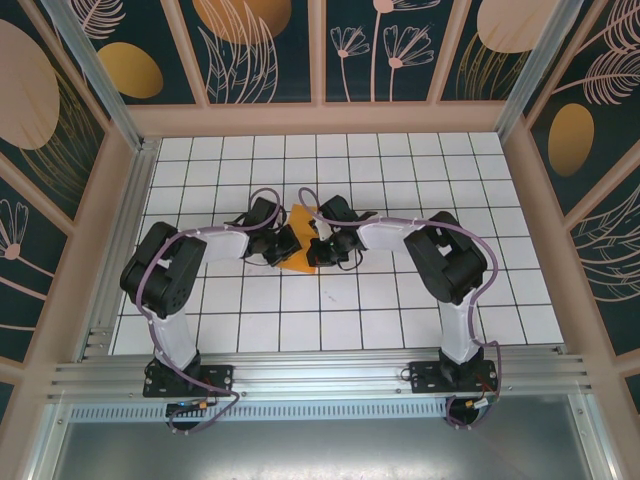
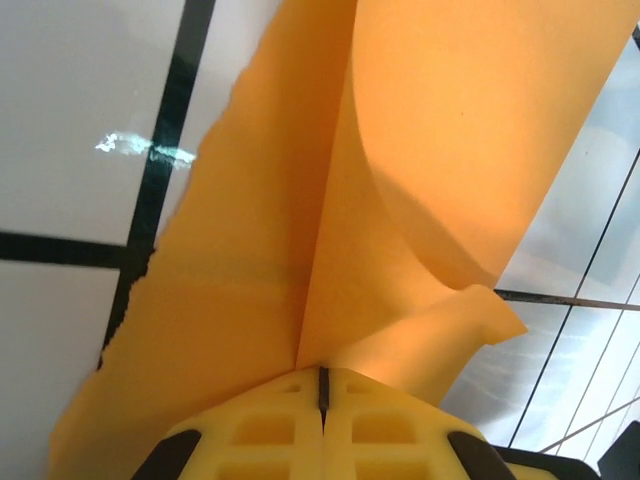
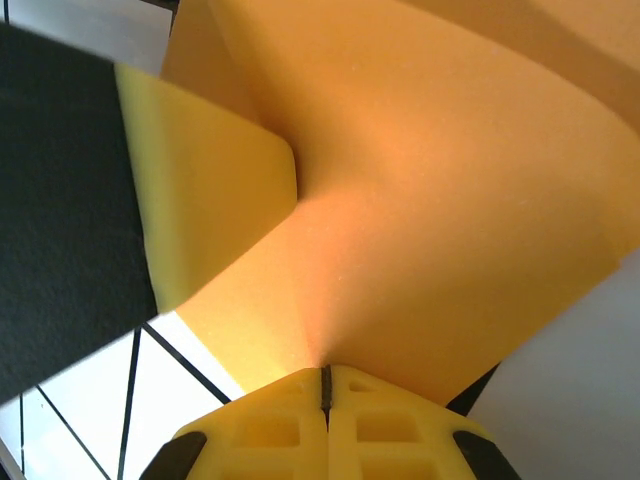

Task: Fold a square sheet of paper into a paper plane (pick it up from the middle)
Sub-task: Fold the triangle a second time at the center of the table.

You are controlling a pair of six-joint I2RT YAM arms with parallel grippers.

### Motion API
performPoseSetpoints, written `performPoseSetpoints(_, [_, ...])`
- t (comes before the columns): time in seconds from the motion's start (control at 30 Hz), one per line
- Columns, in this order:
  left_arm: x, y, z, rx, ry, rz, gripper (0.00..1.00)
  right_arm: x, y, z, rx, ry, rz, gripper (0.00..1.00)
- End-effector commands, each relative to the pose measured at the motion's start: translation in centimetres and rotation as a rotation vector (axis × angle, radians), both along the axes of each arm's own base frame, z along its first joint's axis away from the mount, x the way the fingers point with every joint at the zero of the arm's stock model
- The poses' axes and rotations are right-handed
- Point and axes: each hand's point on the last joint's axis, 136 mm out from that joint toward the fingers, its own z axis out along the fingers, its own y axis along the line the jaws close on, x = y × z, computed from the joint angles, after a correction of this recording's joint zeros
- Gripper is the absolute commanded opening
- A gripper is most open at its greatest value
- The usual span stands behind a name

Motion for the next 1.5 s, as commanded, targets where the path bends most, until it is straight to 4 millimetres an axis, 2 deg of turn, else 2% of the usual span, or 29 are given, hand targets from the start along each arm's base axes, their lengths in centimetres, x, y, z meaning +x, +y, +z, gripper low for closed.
performPoseSetpoints(0.0, [2.3, 2.6, -1.7, 0.063, -0.011, 0.082, 0.07, -4.7, -7.4, -8.1, -0.370, 0.164, -0.005, 0.00])
performPoseSetpoints(0.03, [3.3, 2.3, -1.1, 0.051, -0.030, 0.082, 0.08, -4.7, -7.4, -8.1, -0.372, 0.164, -0.006, 0.00])
performPoseSetpoints(0.67, [9.2, 5.8, -1.2, 0.132, -0.087, 0.137, 0.10, -5.2, -8.2, -8.6, -0.399, 0.166, -0.011, 0.00])
performPoseSetpoints(0.8, [10.4, 6.2, 0.0, 0.143, -0.130, 0.127, 0.10, -5.0, -7.8, -8.2, -0.382, 0.156, -0.013, 0.00])
performPoseSetpoints(0.97, [9.4, 4.9, 3.9, 0.051, -0.215, 0.060, 0.11, -4.1, -6.1, -6.6, -0.292, 0.132, -0.019, 0.00])
performPoseSetpoints(1.1, [7.0, 3.3, 4.8, -0.033, -0.213, -0.009, 0.11, -3.7, -5.2, -5.6, -0.238, 0.128, -0.016, 0.00])
performPoseSetpoints(1.27, [4.9, 1.1, 3.4, -0.055, -0.169, -0.089, 0.10, -3.7, -5.3, -5.7, -0.227, 0.141, -0.019, 0.00])
performPoseSetpoints(1.47, [4.6, 1.4, 0.4, 0.005, -0.094, -0.073, 0.07, -3.3, -4.8, -5.2, -0.200, 0.135, -0.016, 0.00])
